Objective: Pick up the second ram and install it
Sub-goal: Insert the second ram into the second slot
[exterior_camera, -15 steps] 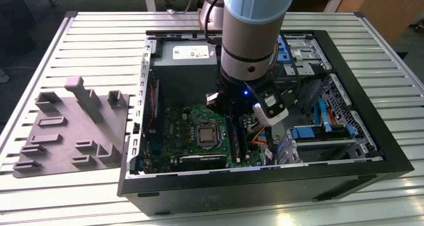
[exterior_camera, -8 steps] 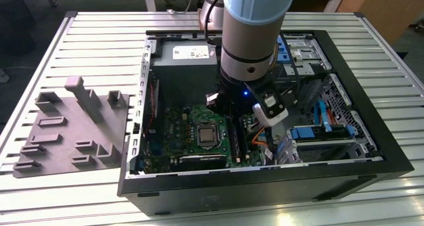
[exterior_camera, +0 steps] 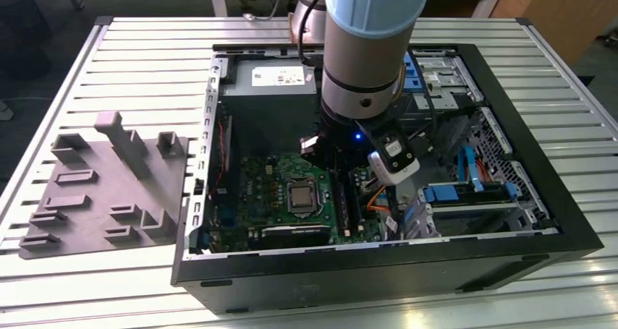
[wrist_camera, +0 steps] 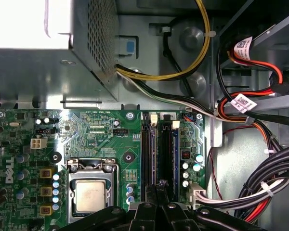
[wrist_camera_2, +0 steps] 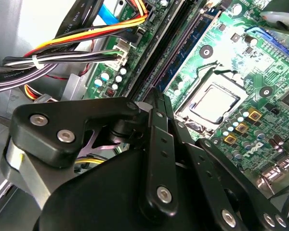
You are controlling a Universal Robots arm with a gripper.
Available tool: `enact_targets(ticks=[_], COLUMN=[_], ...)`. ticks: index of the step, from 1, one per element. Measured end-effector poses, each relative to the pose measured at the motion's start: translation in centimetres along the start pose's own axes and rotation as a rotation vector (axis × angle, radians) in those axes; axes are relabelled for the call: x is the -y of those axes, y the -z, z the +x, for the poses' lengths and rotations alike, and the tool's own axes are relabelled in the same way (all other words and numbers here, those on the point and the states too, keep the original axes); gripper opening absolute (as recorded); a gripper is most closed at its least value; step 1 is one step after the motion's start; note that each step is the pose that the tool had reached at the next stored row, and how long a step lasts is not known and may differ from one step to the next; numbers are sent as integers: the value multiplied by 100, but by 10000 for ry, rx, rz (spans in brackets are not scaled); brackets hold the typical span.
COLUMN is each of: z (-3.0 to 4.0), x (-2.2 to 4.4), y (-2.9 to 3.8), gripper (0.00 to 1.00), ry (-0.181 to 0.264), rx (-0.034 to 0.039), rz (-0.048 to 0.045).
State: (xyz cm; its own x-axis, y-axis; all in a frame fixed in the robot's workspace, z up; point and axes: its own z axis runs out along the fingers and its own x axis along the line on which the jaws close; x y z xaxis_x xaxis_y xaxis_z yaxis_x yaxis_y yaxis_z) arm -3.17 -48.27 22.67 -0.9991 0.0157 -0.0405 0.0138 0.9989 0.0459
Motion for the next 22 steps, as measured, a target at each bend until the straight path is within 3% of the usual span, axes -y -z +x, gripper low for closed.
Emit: enact_targets(ticks=[15,22], z=[-1,0], x=[0,1], y=[-1,-33], gripper=[11,11], ry=[-90,-90], rx=[4,4], rz=[3,2])
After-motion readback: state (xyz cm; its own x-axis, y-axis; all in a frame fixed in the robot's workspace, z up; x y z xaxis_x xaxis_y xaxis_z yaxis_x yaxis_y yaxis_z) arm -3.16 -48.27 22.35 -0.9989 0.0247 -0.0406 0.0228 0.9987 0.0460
